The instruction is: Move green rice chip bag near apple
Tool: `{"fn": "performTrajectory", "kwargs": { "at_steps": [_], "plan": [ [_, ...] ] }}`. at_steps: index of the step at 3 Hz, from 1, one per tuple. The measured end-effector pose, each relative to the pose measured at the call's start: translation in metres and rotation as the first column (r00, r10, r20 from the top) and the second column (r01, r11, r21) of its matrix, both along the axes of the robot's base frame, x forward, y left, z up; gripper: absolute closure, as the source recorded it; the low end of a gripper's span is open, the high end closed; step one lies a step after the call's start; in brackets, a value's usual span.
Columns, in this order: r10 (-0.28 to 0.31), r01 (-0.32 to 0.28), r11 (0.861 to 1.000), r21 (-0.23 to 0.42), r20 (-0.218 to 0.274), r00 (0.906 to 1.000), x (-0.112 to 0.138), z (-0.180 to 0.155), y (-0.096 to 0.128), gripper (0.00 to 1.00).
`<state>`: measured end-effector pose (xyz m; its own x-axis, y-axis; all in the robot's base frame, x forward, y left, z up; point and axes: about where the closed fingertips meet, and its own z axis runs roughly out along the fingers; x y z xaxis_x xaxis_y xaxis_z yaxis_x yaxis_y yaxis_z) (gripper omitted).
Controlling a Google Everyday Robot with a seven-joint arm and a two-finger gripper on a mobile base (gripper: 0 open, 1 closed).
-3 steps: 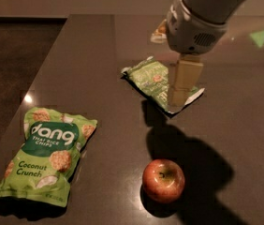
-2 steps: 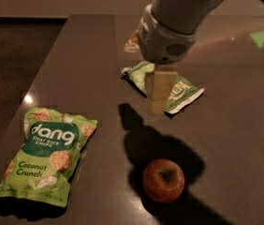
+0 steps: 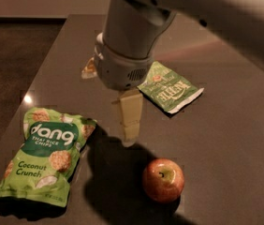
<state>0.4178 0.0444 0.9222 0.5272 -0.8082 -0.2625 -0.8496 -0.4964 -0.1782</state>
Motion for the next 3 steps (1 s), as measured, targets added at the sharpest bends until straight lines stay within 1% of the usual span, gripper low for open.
{"fn": "performTrajectory", "kwargs": {
  "at_steps": [1, 2, 3],
  "plan": [
    [0.126, -0.126, 0.992, -0.001, -0.004, 0.992, -0.024, -0.013, 0.039, 0.0],
    [0.134, -0.134, 0.991, 0.001, 0.001, 0.991, -0.017, -0.011, 0.04, 0.0],
    [0.181, -0.181, 0.983, 0.016, 0.019, 0.9833, 0.001, -0.009, 0.051, 0.0]
  ]
}}
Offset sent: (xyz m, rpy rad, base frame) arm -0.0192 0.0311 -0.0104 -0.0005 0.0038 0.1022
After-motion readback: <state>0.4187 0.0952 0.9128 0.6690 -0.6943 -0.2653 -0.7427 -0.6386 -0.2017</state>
